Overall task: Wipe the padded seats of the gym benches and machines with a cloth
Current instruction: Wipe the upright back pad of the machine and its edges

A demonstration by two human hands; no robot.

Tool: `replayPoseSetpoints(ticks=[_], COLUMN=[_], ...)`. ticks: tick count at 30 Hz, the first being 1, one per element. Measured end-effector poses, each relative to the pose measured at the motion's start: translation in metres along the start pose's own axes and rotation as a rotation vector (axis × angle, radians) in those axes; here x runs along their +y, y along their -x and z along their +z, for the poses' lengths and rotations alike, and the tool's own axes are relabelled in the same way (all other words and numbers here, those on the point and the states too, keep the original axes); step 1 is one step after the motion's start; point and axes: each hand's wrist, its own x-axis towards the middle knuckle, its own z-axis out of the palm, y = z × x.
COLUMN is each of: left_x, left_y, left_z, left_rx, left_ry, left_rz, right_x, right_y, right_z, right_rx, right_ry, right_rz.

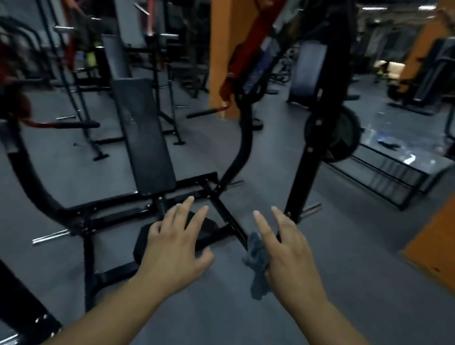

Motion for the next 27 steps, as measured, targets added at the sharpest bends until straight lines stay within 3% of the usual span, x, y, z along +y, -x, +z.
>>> replayPoseSetpoints(ticks=[6,11,18,27], left_x=[-0.020,-0.040,-0.059,-0.109], left_y=[-0.069,-0.135,-0.242,-0.363], left_z=[0.002,0.002,0.055,0.111], left_rx=[0.037,0.070,0.117,0.104], left_ry=[-0.031,-0.062,-0.082,-0.076], left_rz=[-0.148,-0.272,-0.437,-0.588], right_x=[0.010,0.019,0.056,0.076], right_y=[-0.101,-0.191,-0.317,-0.455], right_z=[0.035,0.075,0.163,0.259], right_rx=[-0.085,-0.054,-0.083,-0.220], right_ry=[-0.154,-0.280,-0.353,-0.408], right_rz=[-0.136,-0.268,-0.455,-0.544])
